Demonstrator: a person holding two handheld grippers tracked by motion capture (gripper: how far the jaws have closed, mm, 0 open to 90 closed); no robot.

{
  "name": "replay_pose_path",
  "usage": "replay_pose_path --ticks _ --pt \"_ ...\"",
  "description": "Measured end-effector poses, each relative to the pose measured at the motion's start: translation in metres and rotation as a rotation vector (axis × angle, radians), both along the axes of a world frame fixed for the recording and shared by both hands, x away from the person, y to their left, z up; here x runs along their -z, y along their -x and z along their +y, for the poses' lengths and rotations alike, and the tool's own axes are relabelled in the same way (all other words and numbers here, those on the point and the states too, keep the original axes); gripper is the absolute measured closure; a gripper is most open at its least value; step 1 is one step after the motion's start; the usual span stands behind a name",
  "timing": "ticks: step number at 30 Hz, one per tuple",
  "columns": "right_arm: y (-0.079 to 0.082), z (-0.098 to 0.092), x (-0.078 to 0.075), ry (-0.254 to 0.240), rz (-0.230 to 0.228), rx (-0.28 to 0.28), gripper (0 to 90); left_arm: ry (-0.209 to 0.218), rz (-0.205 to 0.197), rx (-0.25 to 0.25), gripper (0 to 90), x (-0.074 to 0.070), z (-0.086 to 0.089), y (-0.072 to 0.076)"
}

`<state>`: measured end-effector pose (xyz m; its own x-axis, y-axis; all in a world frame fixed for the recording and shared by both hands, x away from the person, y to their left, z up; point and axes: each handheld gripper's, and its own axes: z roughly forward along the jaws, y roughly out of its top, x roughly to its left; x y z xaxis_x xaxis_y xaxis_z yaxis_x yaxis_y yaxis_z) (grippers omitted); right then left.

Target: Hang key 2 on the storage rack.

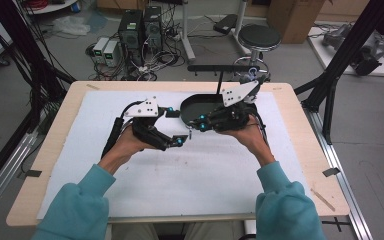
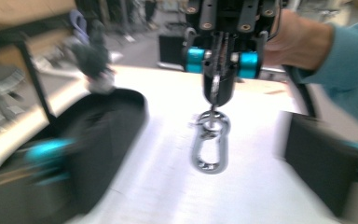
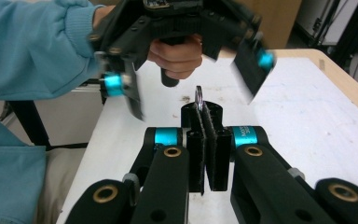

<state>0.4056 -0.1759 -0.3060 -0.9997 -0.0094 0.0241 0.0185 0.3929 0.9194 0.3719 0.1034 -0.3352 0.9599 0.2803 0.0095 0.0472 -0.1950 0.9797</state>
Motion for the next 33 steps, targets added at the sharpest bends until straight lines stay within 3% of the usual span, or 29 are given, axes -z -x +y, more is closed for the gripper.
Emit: replay_pose_path --ticks 2,6,14,18,24,28,33 --pt "-0.001 -0.003 -0.001 0.001 -0.007 0.015 89.0 0.008 -0.015 -0.031 1.7 0.002 0.006 0.000" --pt "-0.001 -0.011 -0.004 0.000 -0.016 0.055 88.9 -0.036 -0.036 -0.106 1.7 0.009 0.021 0.003" --pt "-0.009 -0.040 -0.008 -0.019 -0.028 0.164 88.9 -0.056 -0.003 -0.267 1.7 0.034 0.074 0.019" --pt "-0.015 -0.059 -0.009 -0.033 -0.016 0.234 88.9 -0.043 0.008 -0.324 1.7 0.046 0.097 0.029" --pt "-0.026 -0.076 -0.012 -0.032 -0.016 0.306 88.9 0.016 -0.034 -0.410 1.7 0.066 0.126 0.048" --pt "-0.029 -0.082 -0.015 -0.025 -0.019 0.333 88.9 0.019 -0.063 -0.441 1.7 0.079 0.139 0.061" --pt "-0.035 -0.090 -0.028 0.004 -0.037 0.382 88.9 0.059 -0.062 -0.471 1.7 0.096 0.155 0.077"
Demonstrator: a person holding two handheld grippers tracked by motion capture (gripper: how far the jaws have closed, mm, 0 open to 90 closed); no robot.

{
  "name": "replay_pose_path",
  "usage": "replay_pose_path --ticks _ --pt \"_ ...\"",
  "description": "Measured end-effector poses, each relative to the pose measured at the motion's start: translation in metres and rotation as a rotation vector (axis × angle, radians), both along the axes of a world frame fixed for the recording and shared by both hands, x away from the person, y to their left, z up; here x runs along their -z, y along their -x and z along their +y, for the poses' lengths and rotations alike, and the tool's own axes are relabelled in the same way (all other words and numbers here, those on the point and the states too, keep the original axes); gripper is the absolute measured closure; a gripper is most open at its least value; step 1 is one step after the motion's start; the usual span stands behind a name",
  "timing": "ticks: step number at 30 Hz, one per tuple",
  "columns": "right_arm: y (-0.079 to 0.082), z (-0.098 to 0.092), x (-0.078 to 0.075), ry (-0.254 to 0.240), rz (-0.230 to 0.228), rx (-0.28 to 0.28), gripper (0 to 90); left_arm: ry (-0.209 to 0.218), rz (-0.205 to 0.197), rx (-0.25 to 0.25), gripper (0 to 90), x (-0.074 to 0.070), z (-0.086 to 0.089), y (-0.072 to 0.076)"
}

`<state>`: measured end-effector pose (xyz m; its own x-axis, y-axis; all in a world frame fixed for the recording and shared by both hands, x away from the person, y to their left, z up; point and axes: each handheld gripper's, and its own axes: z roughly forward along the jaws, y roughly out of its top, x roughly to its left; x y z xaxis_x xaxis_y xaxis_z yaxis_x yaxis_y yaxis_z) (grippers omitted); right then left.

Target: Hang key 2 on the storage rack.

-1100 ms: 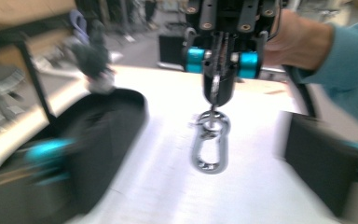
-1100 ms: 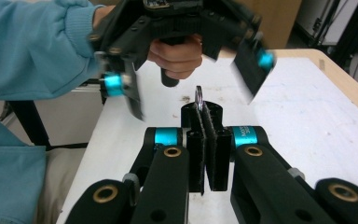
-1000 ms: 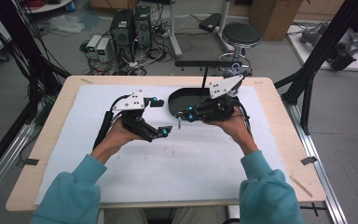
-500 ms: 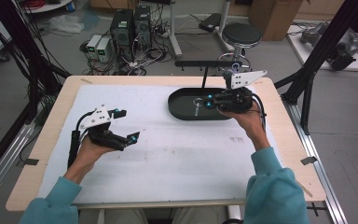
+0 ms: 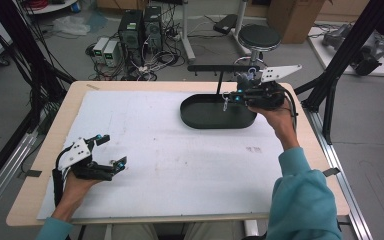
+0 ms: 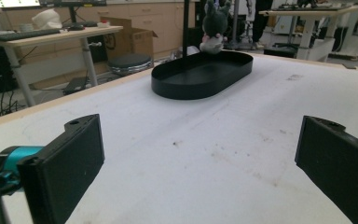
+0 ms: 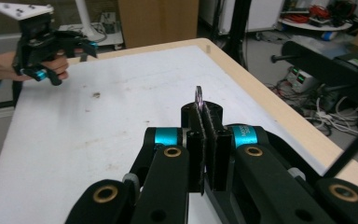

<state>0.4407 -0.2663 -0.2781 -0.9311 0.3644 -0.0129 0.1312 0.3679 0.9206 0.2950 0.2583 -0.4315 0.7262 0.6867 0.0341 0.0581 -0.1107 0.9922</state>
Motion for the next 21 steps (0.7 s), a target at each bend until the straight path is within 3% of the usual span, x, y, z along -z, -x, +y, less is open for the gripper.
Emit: replay_pose_path --ticks 3,14,21 --pt "-0.002 -0.002 -0.004 0.002 -0.004 0.014 88.9 0.001 -0.015 -0.038 1.7 0.008 0.006 0.007" --pt "-0.022 -0.008 -0.025 0.053 -0.008 0.080 88.8 0.089 -0.080 -0.128 1.7 0.024 0.022 0.022" --pt "-0.037 -0.010 -0.031 0.096 0.009 0.111 88.9 0.093 -0.069 -0.137 1.7 0.025 0.022 0.021"
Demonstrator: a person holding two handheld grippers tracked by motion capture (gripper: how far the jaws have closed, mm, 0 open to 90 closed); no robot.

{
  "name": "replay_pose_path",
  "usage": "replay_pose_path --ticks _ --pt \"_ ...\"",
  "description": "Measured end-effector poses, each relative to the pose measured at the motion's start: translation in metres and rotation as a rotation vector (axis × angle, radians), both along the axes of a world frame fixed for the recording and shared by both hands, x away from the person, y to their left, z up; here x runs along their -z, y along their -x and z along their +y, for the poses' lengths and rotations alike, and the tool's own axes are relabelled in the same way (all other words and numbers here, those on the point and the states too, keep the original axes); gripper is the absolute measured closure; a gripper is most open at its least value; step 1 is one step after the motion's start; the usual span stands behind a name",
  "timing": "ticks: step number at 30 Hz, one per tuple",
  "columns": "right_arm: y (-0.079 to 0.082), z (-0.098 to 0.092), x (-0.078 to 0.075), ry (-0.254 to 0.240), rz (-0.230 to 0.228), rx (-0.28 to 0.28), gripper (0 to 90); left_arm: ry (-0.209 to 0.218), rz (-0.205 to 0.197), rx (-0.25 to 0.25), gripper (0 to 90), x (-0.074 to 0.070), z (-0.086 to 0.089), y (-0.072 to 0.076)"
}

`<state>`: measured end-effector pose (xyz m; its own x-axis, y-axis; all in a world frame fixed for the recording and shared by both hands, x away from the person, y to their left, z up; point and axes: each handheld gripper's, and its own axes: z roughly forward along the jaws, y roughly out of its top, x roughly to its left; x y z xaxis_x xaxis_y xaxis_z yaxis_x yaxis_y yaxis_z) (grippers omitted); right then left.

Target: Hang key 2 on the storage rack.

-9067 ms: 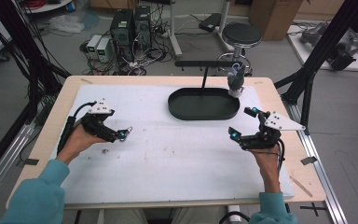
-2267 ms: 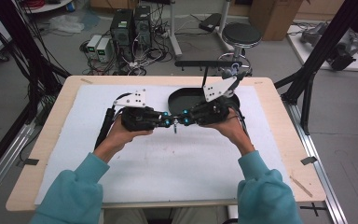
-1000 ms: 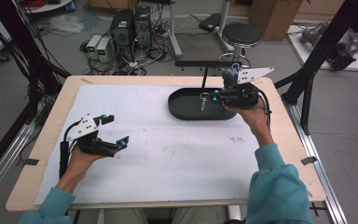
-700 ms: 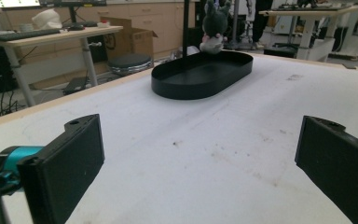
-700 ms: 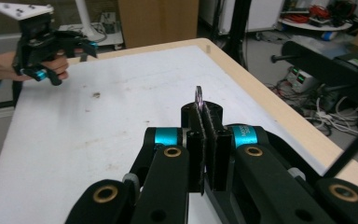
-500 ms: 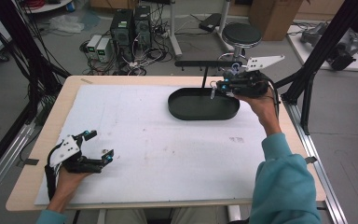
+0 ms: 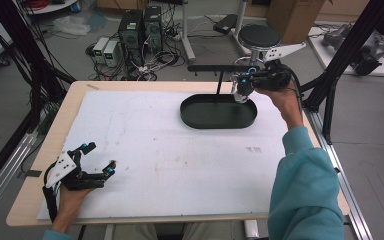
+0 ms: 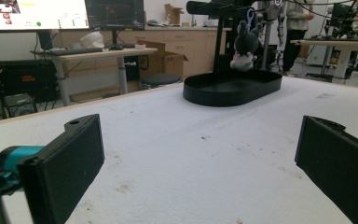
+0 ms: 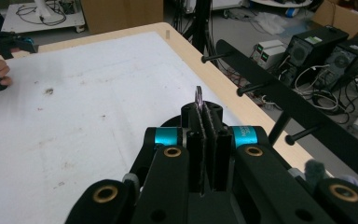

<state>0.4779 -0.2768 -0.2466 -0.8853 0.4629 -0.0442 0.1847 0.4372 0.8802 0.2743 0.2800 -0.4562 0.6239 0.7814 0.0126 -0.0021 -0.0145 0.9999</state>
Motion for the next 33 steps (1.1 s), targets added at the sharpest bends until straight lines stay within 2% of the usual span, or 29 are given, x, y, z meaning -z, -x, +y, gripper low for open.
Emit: replay_pose_path --ticks 7,8,10,20,31,33 --pt "-0.012 0.000 0.001 0.035 0.032 0.033 88.8 0.006 -0.005 -0.007 1.7 0.001 0.000 0.001" --pt "-0.014 0.001 0.000 0.058 0.030 0.038 88.8 0.013 -0.010 -0.009 1.7 0.001 0.000 0.001" --pt "-0.016 0.002 -0.002 0.062 0.026 0.037 88.8 0.018 -0.026 -0.017 1.7 0.001 0.001 0.003" --pt "-0.033 0.010 -0.010 0.128 0.043 0.052 88.8 0.022 -0.022 -0.020 1.7 0.001 0.001 0.003" --pt "-0.048 0.007 -0.001 0.185 0.081 0.084 88.8 0.042 -0.008 -0.025 1.7 0.002 0.003 0.001" --pt "-0.050 0.008 0.001 0.194 0.085 0.087 88.8 0.034 -0.008 -0.020 1.7 0.001 0.003 0.001"
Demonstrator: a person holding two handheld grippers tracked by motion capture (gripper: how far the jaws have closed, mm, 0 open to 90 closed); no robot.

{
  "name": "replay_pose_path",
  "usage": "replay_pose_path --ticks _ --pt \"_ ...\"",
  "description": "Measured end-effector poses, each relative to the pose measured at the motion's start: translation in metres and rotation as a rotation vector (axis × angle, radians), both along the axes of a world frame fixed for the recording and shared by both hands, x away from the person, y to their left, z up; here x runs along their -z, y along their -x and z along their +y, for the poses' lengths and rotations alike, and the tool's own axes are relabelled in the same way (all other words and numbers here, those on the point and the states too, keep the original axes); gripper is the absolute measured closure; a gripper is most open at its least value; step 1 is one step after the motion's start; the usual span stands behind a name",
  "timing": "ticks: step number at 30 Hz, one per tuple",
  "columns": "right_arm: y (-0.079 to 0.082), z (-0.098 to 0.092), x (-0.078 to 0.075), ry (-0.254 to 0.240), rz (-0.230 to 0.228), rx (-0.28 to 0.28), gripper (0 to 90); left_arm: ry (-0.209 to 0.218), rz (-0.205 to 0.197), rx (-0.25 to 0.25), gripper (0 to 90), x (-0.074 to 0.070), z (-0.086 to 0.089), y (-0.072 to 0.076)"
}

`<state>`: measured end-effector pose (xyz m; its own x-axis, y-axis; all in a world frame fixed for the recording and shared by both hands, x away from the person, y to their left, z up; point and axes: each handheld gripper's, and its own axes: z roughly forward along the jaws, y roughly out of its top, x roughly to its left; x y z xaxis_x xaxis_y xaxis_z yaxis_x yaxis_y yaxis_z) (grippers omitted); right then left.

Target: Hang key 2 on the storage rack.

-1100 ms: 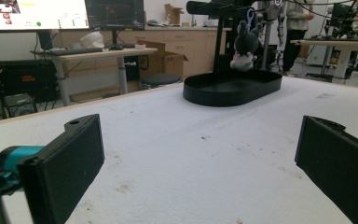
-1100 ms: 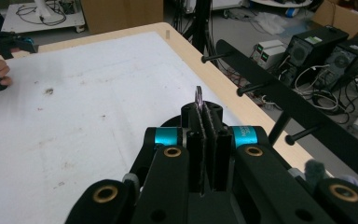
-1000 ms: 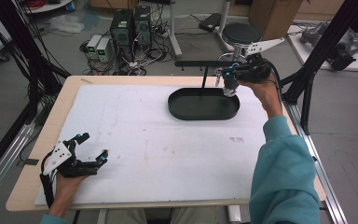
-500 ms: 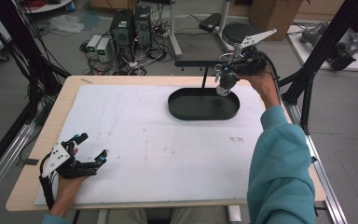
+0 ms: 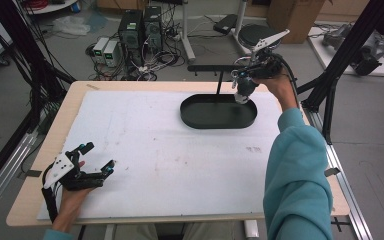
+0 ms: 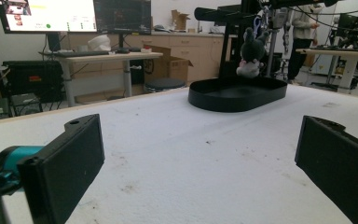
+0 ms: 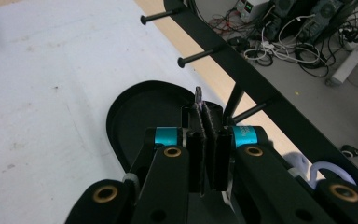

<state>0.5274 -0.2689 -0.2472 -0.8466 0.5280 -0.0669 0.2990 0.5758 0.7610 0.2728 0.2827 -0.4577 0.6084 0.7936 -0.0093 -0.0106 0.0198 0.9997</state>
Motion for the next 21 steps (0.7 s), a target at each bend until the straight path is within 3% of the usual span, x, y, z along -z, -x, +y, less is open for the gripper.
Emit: replay_pose_path --ticks 13,21 --pt "-0.011 0.007 0.006 0.056 0.016 0.026 88.8 -0.001 0.011 -0.026 1.7 0.000 -0.001 0.000" --pt "-0.016 0.004 0.009 0.080 0.021 0.050 88.8 0.003 -0.014 -0.025 1.7 0.000 -0.001 0.002"
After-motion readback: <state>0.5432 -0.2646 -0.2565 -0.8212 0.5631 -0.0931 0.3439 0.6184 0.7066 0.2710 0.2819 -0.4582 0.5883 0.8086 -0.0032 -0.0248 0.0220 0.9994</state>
